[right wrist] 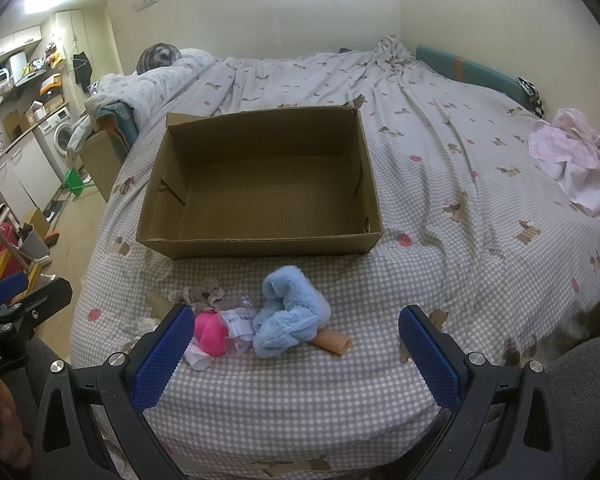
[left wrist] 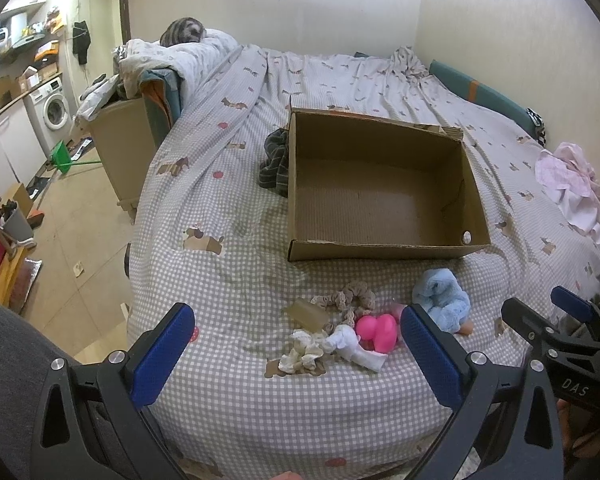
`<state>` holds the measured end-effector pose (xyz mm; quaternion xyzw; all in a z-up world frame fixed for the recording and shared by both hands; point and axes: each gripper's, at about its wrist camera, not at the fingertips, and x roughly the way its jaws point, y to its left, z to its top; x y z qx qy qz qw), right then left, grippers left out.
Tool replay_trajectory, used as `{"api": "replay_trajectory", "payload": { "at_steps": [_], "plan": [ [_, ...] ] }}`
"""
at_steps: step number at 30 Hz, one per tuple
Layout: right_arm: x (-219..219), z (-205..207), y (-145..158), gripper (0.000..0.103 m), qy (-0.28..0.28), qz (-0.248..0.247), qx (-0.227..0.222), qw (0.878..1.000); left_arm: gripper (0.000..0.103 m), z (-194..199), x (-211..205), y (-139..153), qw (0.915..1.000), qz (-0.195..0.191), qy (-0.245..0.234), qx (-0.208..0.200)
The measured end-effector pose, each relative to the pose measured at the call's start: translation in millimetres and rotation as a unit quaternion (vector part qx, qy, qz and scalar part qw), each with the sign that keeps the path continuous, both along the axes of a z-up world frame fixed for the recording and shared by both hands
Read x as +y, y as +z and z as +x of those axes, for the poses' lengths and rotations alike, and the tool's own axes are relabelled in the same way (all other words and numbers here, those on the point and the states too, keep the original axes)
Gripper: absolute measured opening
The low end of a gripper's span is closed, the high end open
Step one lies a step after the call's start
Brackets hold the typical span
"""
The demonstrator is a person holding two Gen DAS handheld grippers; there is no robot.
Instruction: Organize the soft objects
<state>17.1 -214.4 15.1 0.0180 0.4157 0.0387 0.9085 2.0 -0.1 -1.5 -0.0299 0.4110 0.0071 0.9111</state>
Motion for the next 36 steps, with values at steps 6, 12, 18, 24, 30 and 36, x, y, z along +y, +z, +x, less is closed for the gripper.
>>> {"api": "replay_trajectory", "payload": {
  "at_steps": [6,12,18,24,30,36],
  "plan": [
    [0.1,0.0,0.1,0.103,0.000,0.000,0.000,1.000,0.103,0.5,0.0,-0.2,1.0000,0.000,0.000,0.001],
    [0.4,-0.8,0.1,0.103,0.004,0.006,-0.001,1.000,0.103,0.6,0.1,-0.5,1.0000,0.000,-0.001,0.000],
    [1.4,-0.8,-0.2,0.103,0.006,0.004,0.001,1.000,0.103,1.7,0.7,-0.8,1.0000,0.001,-0.002,0.000],
    [1.4,-0.5,0.7,0.103,0.007,0.004,0.002,1.000,0.103,1.7,0.6,-1.3,1.0000,0.000,-0.001,0.001],
    [0.5,0.6,-0.7,0.103,0.005,0.005,0.006,1.000,0.103,1.7,1.2,-2.0,1.0000,0.001,-0.001,0.002],
    [-3.1,2.3,-2.3,0.103,0.000,0.010,0.013,1.000,0.103,1.9,1.7,-2.3,1.0000,0.000,-0.001,0.003]
  ]
}}
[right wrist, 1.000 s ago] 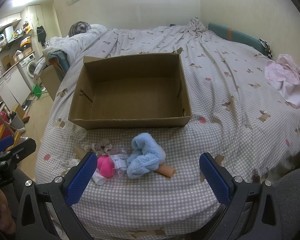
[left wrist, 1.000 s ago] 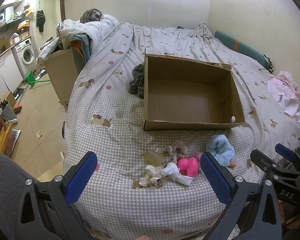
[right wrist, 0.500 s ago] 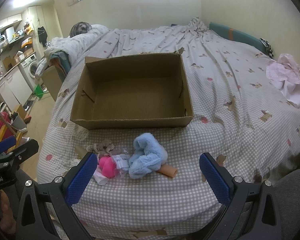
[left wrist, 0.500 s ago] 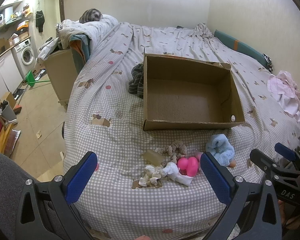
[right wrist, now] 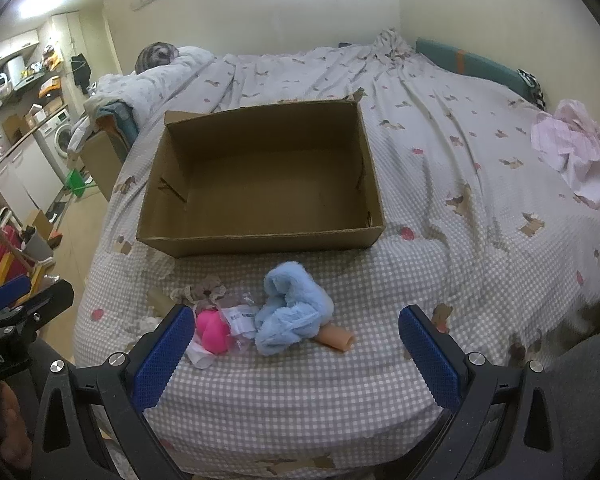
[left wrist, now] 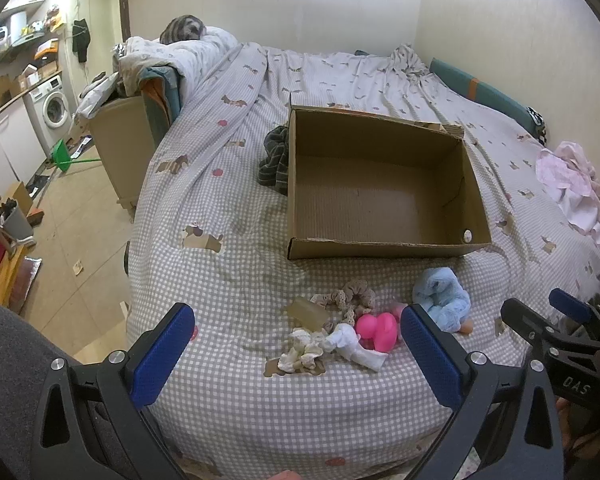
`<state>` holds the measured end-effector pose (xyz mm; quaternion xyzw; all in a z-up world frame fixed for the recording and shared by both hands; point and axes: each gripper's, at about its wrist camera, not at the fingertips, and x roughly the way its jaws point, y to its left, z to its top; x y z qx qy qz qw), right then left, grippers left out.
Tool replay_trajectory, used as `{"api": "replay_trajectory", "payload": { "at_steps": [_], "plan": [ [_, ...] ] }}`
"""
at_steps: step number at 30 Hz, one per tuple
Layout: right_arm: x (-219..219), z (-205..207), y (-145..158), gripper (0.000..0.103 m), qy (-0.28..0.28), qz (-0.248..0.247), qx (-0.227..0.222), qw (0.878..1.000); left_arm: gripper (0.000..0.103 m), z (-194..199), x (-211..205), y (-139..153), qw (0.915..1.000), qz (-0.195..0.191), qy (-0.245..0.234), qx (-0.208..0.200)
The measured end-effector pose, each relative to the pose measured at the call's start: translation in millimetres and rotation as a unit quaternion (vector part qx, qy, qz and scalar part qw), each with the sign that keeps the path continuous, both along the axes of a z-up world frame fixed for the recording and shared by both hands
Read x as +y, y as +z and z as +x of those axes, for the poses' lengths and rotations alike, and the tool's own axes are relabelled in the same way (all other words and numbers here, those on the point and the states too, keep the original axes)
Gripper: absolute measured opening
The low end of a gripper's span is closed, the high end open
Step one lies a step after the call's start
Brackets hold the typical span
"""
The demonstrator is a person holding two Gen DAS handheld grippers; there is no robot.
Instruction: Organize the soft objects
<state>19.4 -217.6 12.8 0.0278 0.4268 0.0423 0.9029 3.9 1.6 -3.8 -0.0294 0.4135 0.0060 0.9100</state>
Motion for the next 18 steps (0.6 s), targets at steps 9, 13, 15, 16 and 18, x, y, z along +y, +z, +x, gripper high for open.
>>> {"api": "replay_trajectory", "payload": {
  "at_steps": [9,13,15,16,18],
  "plan": [
    [-4.7,6.6,-2.2,0.103,-0.004,0.015,0.025,1.000,0.103,0.9,-0.1,-0.5,1.0000,0.004,-0.002,0.002],
    [-15.1,17.6,3.9,0.103,0.002,0.059,0.053,0.997,0.103,14.3,4.5,6.4,0.9993,-0.027,-0.006,0.024],
    [-20.2,25.5,9.3,0.103,0.004,0.071,0.060,0.996,0.103,21.3,6.1,12.6,0.9993,-0.025,0.002,0.027],
    [-23.0,29.8,11.7,0.103,0.005,0.075,0.063,0.995,0.103,25.2,6.8,15.3,0.9992,-0.025,0.004,0.030],
    [-29.2,40.3,14.5,0.103,0.007,0.094,0.076,0.993,0.103,32.5,7.3,19.0,0.9990,-0.021,0.005,0.039]
  ]
}}
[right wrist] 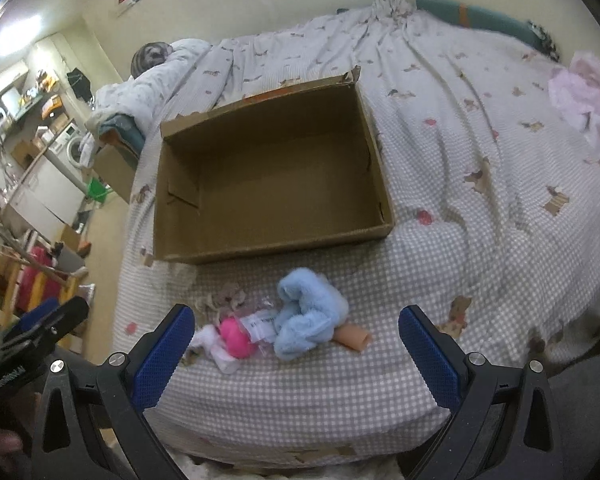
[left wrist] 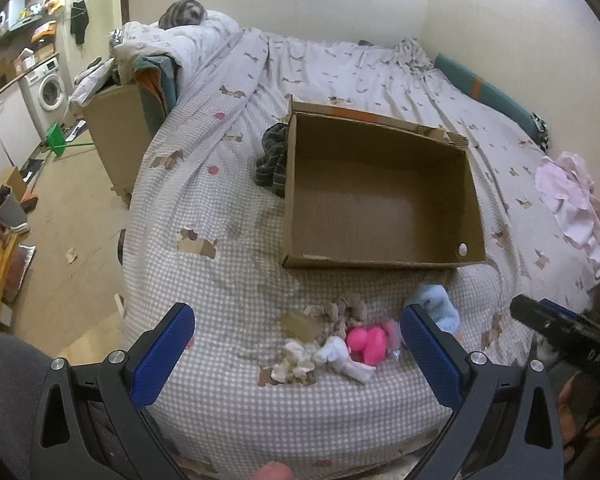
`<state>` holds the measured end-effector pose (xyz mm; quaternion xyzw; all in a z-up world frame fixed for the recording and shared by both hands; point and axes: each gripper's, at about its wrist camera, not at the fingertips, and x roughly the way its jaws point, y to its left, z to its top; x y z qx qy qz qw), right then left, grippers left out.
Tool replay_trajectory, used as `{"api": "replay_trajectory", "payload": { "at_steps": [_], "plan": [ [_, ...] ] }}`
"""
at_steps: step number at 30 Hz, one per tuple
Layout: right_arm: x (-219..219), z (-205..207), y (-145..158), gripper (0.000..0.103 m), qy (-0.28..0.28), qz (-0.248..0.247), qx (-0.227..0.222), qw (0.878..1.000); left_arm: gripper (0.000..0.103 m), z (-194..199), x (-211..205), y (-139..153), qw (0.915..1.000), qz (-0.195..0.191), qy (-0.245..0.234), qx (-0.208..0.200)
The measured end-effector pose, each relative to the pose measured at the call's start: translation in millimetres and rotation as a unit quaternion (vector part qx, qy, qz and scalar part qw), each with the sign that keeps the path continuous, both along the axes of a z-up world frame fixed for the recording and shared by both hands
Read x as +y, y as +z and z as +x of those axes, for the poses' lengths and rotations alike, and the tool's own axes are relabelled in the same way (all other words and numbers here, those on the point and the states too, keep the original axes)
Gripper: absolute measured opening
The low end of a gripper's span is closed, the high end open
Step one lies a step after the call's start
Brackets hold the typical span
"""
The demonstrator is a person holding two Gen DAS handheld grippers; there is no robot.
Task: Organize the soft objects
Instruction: 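Lower the right gripper onto the light-blue fluffy item and close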
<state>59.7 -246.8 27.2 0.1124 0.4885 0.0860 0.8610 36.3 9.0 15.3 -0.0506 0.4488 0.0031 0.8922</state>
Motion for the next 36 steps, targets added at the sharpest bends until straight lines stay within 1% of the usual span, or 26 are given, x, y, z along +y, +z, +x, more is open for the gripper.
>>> {"api": "replay_trajectory", "payload": {
  "at_steps": [2,4,7,9,12,13,15,17,20,23,25,26,28,29,30,31,32,34,35,36],
  "plan": [
    [-4.1,13.2,-4.3,0.103,0.010,0.031,0.031,0.999,0.103,7.0,-0.6,1.6,0.9999,0.003,-0.004,0.010],
    [-6.7,27.6,-14.9,0.103,0.021,0.061,0.071,0.995,0.103,14.3,-1.3,0.9,0.9996,0.008,-0.005,0.026],
    [-4.0,42.1,-32.2,0.103,0.032,0.069,0.110,0.991,0.103,26.9,0.5,-3.5,0.9986,0.002,-0.011,0.052],
    [3.1,49.9,-45.2,0.103,0.043,0.055,0.129,0.989,0.103,35.3,4.2,-8.7,0.9973,0.000,-0.009,0.073],
    [16.5,59.6,-71.6,0.102,0.065,0.018,0.152,0.986,0.103,44.3,10.1,-20.5,0.9964,0.004,-0.003,0.085],
    [20.5,61.8,-80.2,0.095,0.071,0.003,0.158,0.985,0.103,46.4,11.4,-24.7,0.9961,0.007,0.001,0.088],
    [29.5,66.1,-98.8,0.088,0.078,-0.023,0.174,0.981,0.103,49.1,18.0,-36.9,0.9948,0.006,0.012,0.100],
    [38.9,68.6,-110.3,0.088,0.083,-0.037,0.180,0.979,0.103,50.7,25.1,-49.5,0.9926,-0.009,0.028,0.118],
    [57.7,75.1,-124.7,0.088,0.094,-0.072,0.184,0.976,0.103,53.5,31.1,-60.7,0.9900,-0.025,0.048,0.131],
    [72.8,79.3,-138.8,0.088,0.095,-0.083,0.189,0.974,0.103,53.9,29.7,-64.8,0.9903,-0.019,0.051,0.128],
    [81.4,81.3,-146.6,0.086,0.096,-0.101,0.185,0.973,0.103,53.6,28.8,-66.2,0.9905,-0.012,0.050,0.127],
    [84.9,82.1,-149.4,0.084,0.097,-0.112,0.181,0.972,0.103,53.1,29.2,-67.5,0.9904,-0.011,0.050,0.128],
    [91.9,83.4,-155.2,0.068,0.098,-0.121,0.180,0.971,0.103,53.7,30.3,-69.0,0.9899,-0.013,0.050,0.132],
    [92.6,85.0,-156.4,0.065,0.096,-0.120,0.179,0.972,0.103,53.8,31.4,-70.4,0.9896,-0.013,0.051,0.134],
    [89.2,87.0,-154.3,0.060,0.092,-0.115,0.177,0.973,0.103,53.7,31.5,-70.8,0.9893,-0.013,0.052,0.136],
    [84.4,87.6,-151.2,0.052,0.089,-0.110,0.178,0.974,0.103,53.8,32.0,-71.1,0.9891,-0.012,0.054,0.137],
    [80.7,89.8,-154.0,0.049,0.086,-0.104,0.177,0.975,0.103,53.9,32.9,-71.4,0.9889,-0.013,0.056,0.137],
    [75.5,90.1,-155.4,0.039,0.081,-0.087,0.173,0.978,0.103,54.2,34.8,-71.6,0.9886,-0.016,0.059,0.137],
    [70.6,90.7,-156.8,0.037,0.079,-0.080,0.168,0.979,0.103,54.1,35.5,-71.6,0.9885,-0.018,0.060,0.138],
    [64.8,89.9,-159.7,0.032,0.077,-0.069,0.163,0.981,0.103,53.9,35.6,-71.3,0.9885,-0.020,0.061,0.137]
  ]
}}
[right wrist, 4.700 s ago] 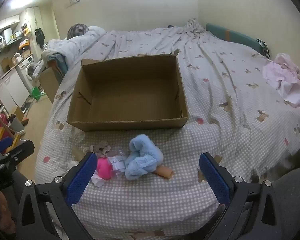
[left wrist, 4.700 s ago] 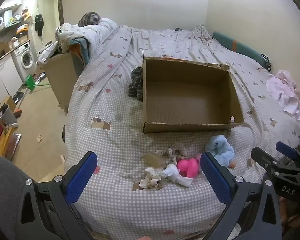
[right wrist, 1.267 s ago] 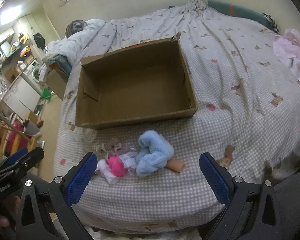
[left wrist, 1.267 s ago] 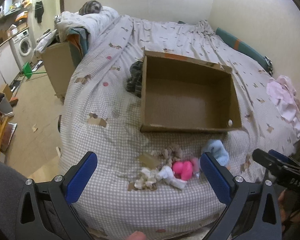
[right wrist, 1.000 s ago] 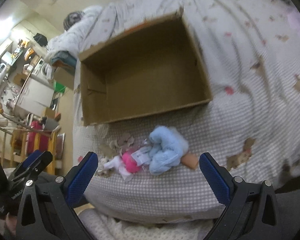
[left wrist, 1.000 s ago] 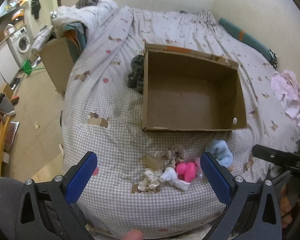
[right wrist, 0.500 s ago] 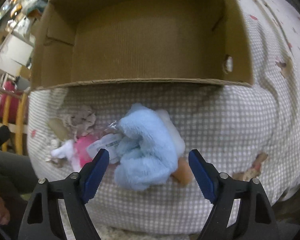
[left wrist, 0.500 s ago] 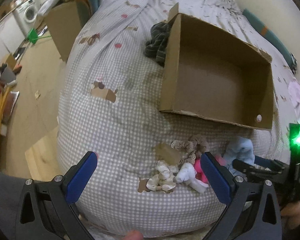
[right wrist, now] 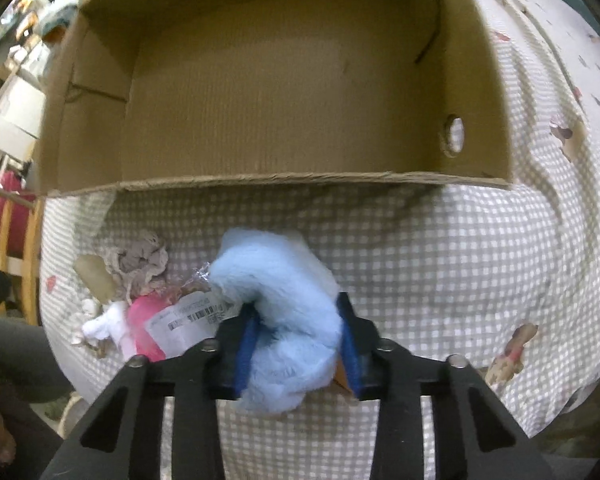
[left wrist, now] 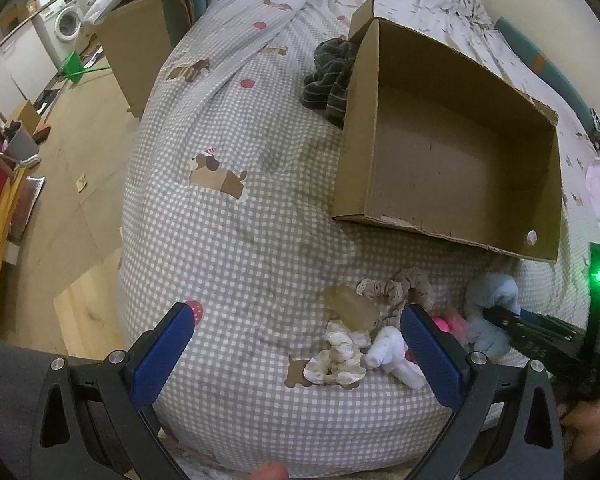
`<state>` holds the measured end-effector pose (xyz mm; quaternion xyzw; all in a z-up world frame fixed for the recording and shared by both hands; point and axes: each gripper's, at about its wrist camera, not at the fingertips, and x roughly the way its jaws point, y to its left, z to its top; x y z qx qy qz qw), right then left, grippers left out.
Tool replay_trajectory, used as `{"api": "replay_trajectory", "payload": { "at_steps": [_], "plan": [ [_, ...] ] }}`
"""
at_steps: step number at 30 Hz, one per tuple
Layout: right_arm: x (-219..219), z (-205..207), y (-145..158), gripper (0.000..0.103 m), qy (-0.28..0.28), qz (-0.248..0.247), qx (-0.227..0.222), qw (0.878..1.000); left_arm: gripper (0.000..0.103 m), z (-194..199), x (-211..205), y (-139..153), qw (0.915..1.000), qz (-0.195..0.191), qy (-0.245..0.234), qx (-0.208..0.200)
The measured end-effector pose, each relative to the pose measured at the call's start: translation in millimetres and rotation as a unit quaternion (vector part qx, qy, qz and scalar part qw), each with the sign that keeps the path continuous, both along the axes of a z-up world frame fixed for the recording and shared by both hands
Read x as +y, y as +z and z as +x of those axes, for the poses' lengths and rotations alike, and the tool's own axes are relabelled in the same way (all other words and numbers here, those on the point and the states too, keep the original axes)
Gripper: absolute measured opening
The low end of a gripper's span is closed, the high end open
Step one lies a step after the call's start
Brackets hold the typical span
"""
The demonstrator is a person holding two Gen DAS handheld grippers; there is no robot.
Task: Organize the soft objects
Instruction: 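Lower the right gripper onto the light-blue fluffy item and close, then lift the light-blue item with the right gripper while the left gripper grasps the white scrunchie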
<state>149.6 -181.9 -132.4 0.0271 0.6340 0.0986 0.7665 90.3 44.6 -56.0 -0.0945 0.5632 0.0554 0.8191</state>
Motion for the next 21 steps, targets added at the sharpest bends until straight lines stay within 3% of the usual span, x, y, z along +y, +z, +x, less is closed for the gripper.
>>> {"api": "replay_trajectory", "payload": {
  "at_steps": [8,16,18,21],
  "plan": [
    [-15.9,-19.8,26.5,0.026,-0.024,0.104,-0.034,0.994,0.103,-0.2,0.3,-0.9,1.0000,0.003,0.001,-0.001],
    [-13.4,-37.3,32.2,0.026,-0.031,0.138,-0.052,0.989,0.103,1.7,4.7,-12.3,0.9998,-0.016,0.004,0.014],
    [-22.0,-44.7,46.8,0.026,-0.030,0.139,-0.053,0.988,0.097,3.9,-1.5,-23.1,0.9990,-0.025,-0.014,0.035],
    [-39.2,-43.4,58.7,0.026,-0.032,0.142,-0.053,0.988,0.076,5.7,-10.2,-43.4,0.9949,-0.053,-0.037,0.077]
  ]
}}
